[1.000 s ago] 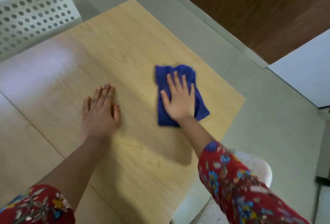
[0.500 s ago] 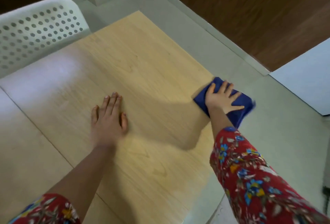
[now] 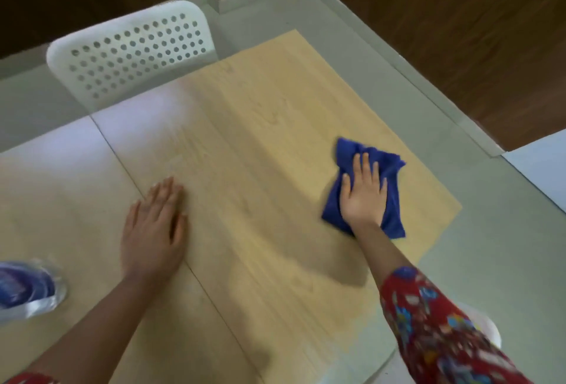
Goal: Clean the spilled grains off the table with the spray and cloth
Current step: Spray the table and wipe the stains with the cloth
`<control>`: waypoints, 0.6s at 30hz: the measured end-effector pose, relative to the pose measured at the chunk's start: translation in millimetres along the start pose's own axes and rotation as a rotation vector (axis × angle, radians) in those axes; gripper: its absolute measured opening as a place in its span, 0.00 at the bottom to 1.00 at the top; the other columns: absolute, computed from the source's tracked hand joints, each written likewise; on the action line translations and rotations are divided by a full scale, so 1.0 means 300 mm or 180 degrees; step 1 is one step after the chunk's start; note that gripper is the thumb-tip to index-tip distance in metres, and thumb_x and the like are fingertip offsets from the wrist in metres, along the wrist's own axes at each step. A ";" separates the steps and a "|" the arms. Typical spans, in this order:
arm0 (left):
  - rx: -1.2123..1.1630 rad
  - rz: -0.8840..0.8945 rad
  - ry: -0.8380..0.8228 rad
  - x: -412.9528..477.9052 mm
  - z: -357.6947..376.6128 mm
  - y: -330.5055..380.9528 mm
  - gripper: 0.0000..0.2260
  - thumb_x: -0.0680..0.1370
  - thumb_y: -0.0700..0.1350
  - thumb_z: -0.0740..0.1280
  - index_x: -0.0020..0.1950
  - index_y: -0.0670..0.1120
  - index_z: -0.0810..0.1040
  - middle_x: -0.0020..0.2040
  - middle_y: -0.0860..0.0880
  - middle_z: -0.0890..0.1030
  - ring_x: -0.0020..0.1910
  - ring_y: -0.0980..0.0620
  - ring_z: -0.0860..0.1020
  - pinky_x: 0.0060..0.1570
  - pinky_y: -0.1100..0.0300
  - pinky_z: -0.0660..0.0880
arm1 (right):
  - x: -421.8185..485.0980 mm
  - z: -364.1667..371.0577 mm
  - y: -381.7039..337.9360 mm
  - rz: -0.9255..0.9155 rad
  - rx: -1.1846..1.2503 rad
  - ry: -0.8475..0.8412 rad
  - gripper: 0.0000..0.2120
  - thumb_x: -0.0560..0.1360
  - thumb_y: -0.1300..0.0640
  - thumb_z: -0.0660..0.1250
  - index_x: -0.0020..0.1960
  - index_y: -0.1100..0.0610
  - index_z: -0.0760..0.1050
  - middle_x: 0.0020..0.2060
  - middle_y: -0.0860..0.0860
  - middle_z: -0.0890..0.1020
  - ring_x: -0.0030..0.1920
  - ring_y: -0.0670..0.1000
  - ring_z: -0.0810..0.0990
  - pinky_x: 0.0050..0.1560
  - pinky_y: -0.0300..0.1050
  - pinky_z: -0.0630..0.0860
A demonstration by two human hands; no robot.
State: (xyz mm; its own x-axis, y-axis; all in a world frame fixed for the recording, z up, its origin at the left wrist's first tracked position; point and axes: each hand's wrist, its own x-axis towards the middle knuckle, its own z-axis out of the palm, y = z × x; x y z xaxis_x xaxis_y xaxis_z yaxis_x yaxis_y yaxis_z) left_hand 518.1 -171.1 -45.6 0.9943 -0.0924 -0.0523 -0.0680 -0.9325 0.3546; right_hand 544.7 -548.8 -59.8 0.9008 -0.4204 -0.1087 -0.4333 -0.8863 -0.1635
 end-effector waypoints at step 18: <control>0.0112 -0.0644 0.0125 -0.002 0.034 -0.043 0.27 0.79 0.53 0.50 0.78 0.51 0.58 0.79 0.52 0.56 0.78 0.52 0.52 0.74 0.51 0.46 | 0.359 0.059 -0.664 -0.0863 -0.0219 -0.0168 0.31 0.80 0.37 0.44 0.80 0.45 0.47 0.79 0.43 0.47 0.79 0.53 0.44 0.75 0.63 0.42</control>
State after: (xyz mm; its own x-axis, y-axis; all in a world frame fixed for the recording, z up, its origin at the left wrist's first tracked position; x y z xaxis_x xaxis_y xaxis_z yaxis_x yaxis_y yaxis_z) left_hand 517.5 -162.5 -59.9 0.9904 0.1111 -0.0824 0.1313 -0.9424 0.3078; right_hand 727.6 -414.1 -56.4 0.9801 -0.1569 -0.1213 -0.1721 -0.9769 -0.1269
